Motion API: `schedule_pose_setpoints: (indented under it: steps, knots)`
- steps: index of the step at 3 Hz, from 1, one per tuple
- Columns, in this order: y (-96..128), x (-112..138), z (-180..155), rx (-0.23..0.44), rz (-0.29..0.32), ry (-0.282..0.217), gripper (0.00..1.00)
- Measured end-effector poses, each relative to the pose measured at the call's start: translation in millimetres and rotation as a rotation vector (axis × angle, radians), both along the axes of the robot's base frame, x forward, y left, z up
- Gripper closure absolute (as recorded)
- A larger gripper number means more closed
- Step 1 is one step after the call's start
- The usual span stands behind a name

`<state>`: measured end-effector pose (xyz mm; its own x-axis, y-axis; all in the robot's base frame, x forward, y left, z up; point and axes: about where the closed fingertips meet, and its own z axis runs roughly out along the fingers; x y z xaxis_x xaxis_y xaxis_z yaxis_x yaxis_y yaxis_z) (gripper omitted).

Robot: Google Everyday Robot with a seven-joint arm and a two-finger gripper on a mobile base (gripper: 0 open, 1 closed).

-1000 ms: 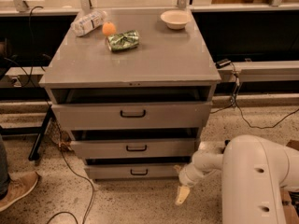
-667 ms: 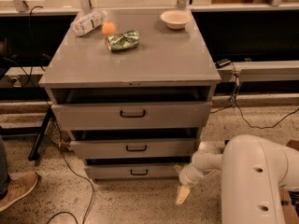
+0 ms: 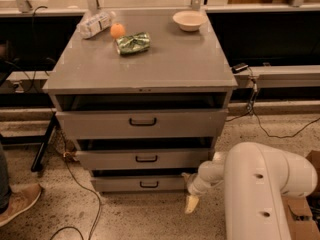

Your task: Open bottom drawer

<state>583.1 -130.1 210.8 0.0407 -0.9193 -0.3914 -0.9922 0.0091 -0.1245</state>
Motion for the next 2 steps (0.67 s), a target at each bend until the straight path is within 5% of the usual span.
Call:
schedule_pose_setpoints:
  steps: [2]
  knots:
    - [5,36,-19,-0.012,0.005,-0.069,0.0]
